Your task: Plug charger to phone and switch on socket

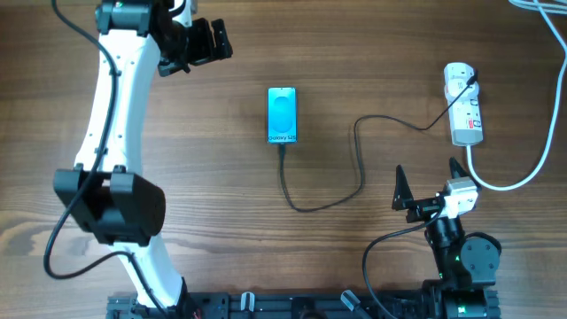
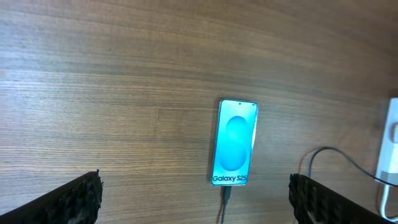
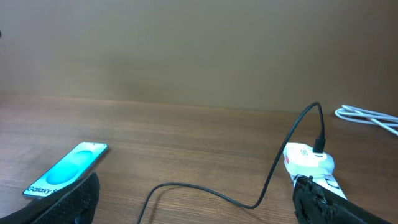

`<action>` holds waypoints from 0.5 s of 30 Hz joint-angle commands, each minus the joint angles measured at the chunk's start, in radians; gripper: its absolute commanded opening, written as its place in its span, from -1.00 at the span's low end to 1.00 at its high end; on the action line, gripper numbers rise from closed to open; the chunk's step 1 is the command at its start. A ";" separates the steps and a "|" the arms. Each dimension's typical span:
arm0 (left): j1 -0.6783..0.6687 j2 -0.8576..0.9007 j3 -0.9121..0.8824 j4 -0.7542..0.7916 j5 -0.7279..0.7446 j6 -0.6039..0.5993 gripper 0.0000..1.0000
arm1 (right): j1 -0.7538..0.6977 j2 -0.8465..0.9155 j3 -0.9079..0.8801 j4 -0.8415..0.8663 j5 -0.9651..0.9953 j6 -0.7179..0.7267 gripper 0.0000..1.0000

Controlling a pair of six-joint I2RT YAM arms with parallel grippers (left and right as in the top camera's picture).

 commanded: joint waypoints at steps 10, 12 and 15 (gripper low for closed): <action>0.005 -0.163 -0.002 -0.067 -0.046 -0.009 1.00 | 0.003 -0.013 -0.002 0.002 0.014 -0.012 0.99; 0.005 -0.192 -0.002 -0.083 -0.059 -0.009 1.00 | 0.003 -0.013 -0.002 0.002 0.014 -0.012 1.00; 0.005 -0.222 -0.002 -0.133 -0.059 -0.009 1.00 | 0.003 -0.013 -0.002 0.002 0.014 -0.012 0.99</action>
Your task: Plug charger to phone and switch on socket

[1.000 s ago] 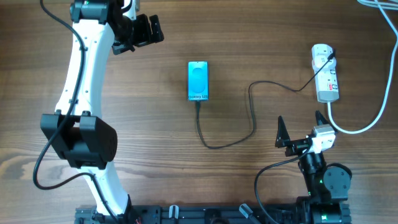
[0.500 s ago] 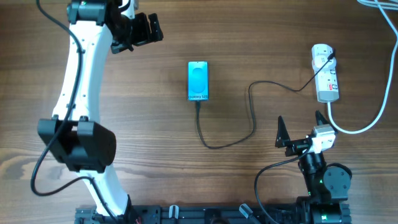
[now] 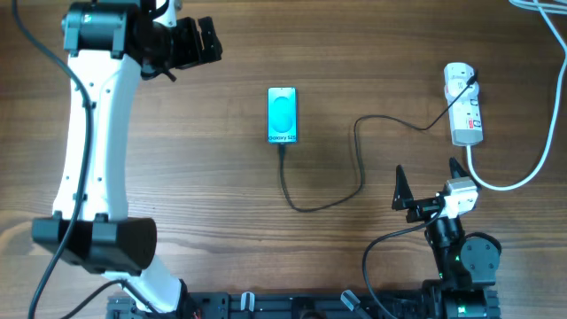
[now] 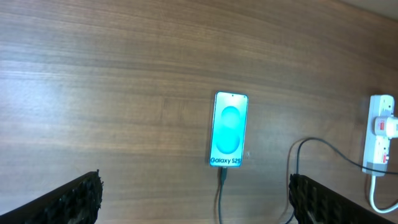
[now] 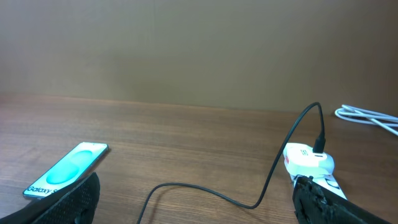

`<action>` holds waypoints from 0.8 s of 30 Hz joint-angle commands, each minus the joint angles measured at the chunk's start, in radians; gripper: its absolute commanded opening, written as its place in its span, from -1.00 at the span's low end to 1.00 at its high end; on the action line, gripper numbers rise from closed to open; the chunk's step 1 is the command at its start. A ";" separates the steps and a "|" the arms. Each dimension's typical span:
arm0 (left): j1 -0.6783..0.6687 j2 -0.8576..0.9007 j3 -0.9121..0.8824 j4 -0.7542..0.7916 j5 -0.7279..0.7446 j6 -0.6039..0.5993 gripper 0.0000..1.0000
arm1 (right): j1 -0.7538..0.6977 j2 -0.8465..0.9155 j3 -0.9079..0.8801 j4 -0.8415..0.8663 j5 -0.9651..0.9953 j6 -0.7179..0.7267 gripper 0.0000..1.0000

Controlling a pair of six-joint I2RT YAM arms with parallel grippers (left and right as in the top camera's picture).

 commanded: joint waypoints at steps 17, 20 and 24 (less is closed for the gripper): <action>0.005 -0.161 -0.053 -0.060 -0.018 -0.004 1.00 | 0.003 -0.013 -0.002 0.002 0.014 -0.012 1.00; 0.005 -0.195 -0.131 -0.014 -0.018 0.000 1.00 | 0.003 -0.013 -0.002 0.002 0.014 -0.012 1.00; 0.005 -0.274 -0.320 0.100 -0.018 0.006 1.00 | 0.003 -0.013 -0.002 0.002 0.014 -0.012 0.99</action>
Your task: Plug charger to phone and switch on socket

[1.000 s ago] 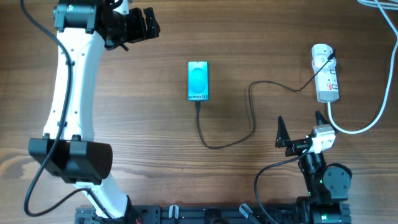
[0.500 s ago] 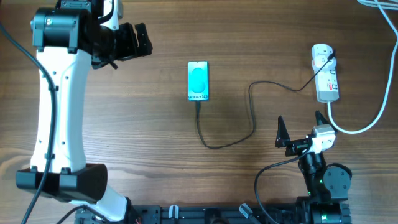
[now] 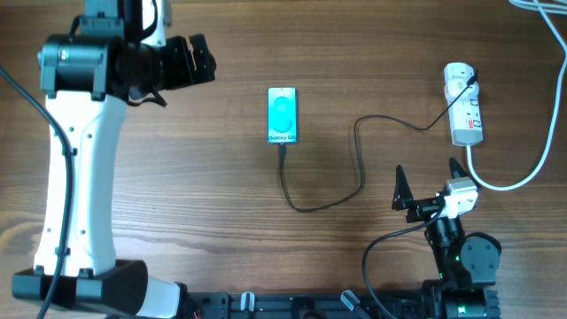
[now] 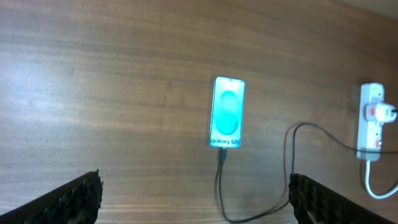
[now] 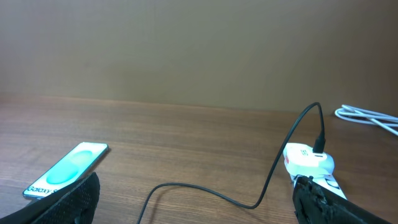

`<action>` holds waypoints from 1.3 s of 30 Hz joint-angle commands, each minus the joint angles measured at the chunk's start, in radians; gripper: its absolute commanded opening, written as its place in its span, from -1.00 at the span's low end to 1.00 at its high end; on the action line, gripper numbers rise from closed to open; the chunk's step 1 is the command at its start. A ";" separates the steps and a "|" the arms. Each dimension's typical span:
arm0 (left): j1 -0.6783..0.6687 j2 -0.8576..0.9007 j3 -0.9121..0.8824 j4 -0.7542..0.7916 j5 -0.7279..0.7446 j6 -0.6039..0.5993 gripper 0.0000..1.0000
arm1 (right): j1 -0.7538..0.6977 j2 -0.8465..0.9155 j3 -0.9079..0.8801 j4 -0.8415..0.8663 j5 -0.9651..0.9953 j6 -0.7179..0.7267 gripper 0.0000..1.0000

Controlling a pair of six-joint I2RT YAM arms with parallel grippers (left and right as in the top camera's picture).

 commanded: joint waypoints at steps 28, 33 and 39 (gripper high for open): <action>0.005 -0.428 -0.773 0.599 -0.013 0.129 0.98 | 0.003 -0.013 -0.002 0.002 0.014 -0.012 0.99; 0.006 -0.517 -0.871 0.631 -0.023 0.127 1.00 | 0.003 -0.013 -0.002 0.002 0.014 -0.012 0.99; 0.005 -0.655 -1.045 0.819 -0.029 0.130 1.00 | 0.003 -0.013 -0.002 0.002 0.014 -0.012 1.00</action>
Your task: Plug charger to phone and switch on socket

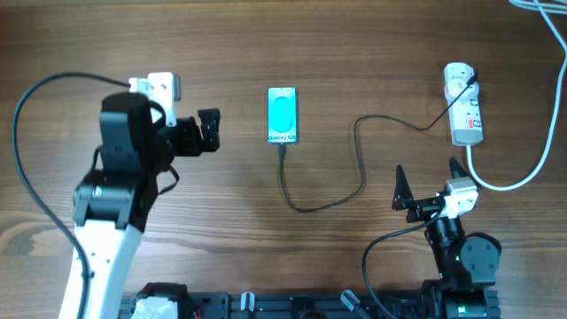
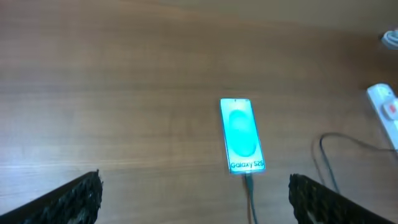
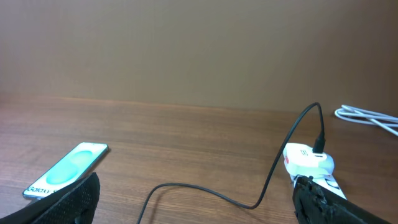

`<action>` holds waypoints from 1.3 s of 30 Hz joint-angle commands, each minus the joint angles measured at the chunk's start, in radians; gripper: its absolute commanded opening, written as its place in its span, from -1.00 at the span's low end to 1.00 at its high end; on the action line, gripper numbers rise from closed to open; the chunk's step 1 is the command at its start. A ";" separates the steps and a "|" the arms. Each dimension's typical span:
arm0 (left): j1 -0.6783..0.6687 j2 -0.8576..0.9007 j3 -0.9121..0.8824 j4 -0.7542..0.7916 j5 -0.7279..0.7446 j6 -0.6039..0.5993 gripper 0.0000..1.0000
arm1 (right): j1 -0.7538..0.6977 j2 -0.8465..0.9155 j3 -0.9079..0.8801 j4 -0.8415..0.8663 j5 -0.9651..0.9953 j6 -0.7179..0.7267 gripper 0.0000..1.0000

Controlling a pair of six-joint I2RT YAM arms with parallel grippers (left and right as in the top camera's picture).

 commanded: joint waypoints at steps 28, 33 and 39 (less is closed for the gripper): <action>0.005 -0.635 -0.669 0.583 -0.069 0.015 1.00 | 0.003 -0.012 -0.002 0.003 0.013 -0.012 1.00; 0.006 -0.722 -0.735 0.630 -0.071 0.015 1.00 | 0.003 -0.012 -0.002 0.003 0.013 -0.012 1.00; 0.006 -0.792 -0.810 0.695 -0.096 0.015 1.00 | 0.003 -0.012 -0.002 0.003 0.013 -0.012 1.00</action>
